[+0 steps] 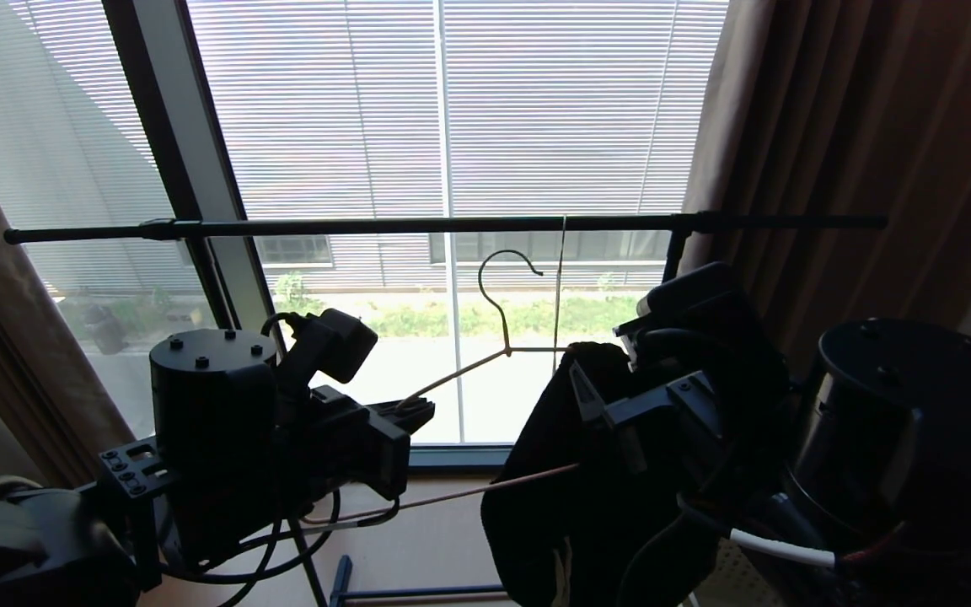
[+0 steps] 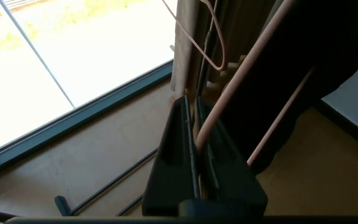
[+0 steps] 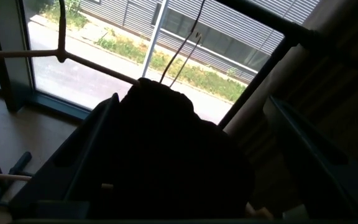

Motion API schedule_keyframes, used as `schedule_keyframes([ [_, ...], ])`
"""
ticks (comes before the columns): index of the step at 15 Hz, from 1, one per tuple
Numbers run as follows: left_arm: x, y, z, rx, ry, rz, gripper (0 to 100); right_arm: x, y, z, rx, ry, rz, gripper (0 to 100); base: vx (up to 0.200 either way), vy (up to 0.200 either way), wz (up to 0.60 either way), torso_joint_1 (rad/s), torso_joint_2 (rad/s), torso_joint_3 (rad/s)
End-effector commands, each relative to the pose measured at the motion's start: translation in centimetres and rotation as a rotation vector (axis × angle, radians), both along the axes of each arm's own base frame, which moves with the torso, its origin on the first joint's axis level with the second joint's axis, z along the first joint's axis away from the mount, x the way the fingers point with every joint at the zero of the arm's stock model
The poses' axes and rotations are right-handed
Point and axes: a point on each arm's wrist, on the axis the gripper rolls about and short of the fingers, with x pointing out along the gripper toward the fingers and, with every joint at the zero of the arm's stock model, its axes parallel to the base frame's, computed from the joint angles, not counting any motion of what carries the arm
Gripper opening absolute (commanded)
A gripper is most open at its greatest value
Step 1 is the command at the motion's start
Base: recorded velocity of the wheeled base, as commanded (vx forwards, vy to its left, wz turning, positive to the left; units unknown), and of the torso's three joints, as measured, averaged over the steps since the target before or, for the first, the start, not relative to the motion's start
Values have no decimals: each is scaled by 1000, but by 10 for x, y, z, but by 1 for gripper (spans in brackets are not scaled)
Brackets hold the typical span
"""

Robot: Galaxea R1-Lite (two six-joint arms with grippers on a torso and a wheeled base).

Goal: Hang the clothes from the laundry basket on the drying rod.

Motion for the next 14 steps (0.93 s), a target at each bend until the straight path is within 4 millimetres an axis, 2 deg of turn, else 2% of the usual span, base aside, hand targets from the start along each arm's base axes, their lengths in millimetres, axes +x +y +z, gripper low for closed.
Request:
schedule_keyframes([
  [1, -5, 2, -5, -13, -18, -8, 0, -1, -8, 8, 16, -12, -9, 100, 0, 0, 0, 0, 0, 0],
  [6, -14, 6, -9, -31, 0, -121, 0, -7, -89, 56, -27, 33, 139, 100, 0, 0, 0, 0, 0, 0],
  [7, -14, 6, -9, -32, -3, -126, 0, -11, -111, 76, -28, 66, 216, 100, 0, 0, 0, 0, 0, 0],
  [9, -15, 5, -8, -35, -8, -149, 0, -15, -137, 97, -32, 194, 345, 100, 0, 0, 0, 0, 0, 0],
  [11, -15, 6, -8, -15, -23, -156, 0, -13, -146, 109, -25, 306, 488, 100, 0, 0, 0, 0, 0, 0],
  [14, -18, 7, -5, -21, -34, -161, 0, 2, -137, 89, -118, 497, 673, 100, 0, 0, 0, 0, 0, 0],
])
